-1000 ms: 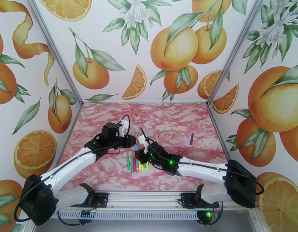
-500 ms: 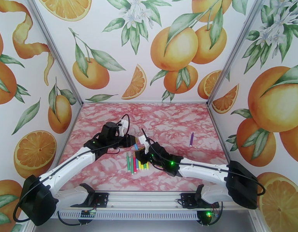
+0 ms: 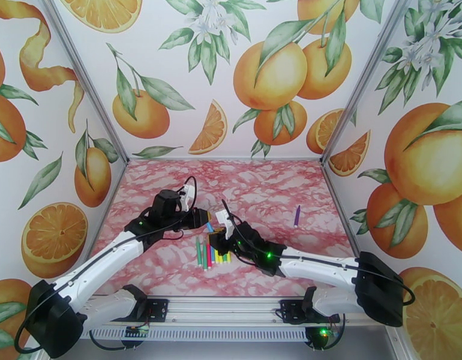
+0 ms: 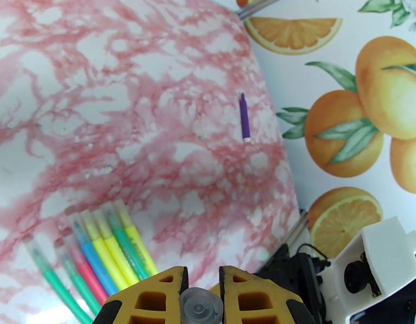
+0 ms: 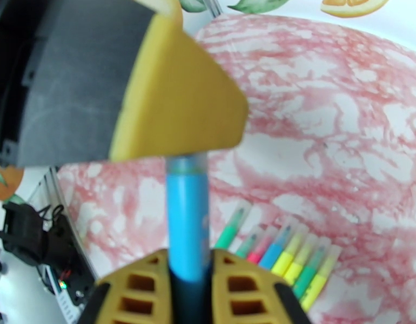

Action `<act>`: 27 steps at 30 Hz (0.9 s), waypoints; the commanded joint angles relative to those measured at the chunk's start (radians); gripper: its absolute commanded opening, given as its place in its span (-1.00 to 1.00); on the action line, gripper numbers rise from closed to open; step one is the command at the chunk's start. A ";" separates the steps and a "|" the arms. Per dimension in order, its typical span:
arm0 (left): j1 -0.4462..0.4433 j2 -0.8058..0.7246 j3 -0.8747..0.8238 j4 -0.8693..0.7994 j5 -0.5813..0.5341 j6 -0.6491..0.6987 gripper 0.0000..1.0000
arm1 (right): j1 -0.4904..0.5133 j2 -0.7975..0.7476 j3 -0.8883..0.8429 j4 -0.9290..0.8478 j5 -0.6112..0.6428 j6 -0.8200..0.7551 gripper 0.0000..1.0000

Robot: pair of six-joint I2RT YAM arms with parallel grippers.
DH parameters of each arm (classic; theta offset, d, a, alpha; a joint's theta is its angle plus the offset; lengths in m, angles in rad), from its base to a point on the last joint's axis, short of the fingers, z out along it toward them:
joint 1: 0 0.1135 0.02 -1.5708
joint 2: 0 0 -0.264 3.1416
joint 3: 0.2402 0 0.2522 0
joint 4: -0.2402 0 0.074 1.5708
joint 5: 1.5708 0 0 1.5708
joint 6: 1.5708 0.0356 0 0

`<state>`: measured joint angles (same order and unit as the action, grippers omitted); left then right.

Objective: Open the pen caps

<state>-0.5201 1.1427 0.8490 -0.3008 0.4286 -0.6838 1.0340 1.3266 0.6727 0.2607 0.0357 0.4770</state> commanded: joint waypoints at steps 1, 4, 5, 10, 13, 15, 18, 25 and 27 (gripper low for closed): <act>0.118 -0.040 0.015 0.028 -0.347 0.034 -1.00 | 0.008 -0.030 -0.065 -0.178 0.042 0.017 -1.00; 0.127 -0.052 0.005 0.025 -0.362 0.023 -1.00 | 0.009 -0.028 -0.078 -0.162 0.037 0.017 -1.00; 0.130 -0.057 -0.002 0.025 -0.366 0.018 -1.00 | 0.009 -0.029 -0.082 -0.156 0.036 0.017 -1.00; 0.145 -0.077 -0.018 0.026 -0.385 -0.002 -1.00 | 0.009 -0.022 -0.085 -0.160 0.053 0.012 -1.00; 0.157 -0.086 -0.022 0.026 -0.390 -0.009 -1.00 | 0.009 -0.025 -0.093 -0.153 0.065 0.017 -1.00; 0.165 -0.090 -0.022 0.026 -0.391 -0.013 -1.00 | 0.008 -0.029 -0.104 -0.144 0.071 0.021 -1.00; 0.181 -0.096 -0.021 0.022 -0.389 -0.022 -1.00 | 0.010 -0.036 -0.117 -0.131 0.075 0.021 -1.00; 0.206 -0.087 -0.015 0.029 -0.361 -0.018 -1.00 | 0.008 -0.043 -0.129 -0.120 0.083 0.022 -1.00; 0.208 -0.069 0.003 0.001 -0.353 0.022 -1.00 | 0.009 -0.051 -0.125 -0.128 0.093 0.023 -1.00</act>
<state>-0.3191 1.0657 0.8246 -0.3035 0.0998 -0.7162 1.0451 1.3010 0.5388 0.1493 0.0902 0.4900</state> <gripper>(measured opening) 0.173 0.169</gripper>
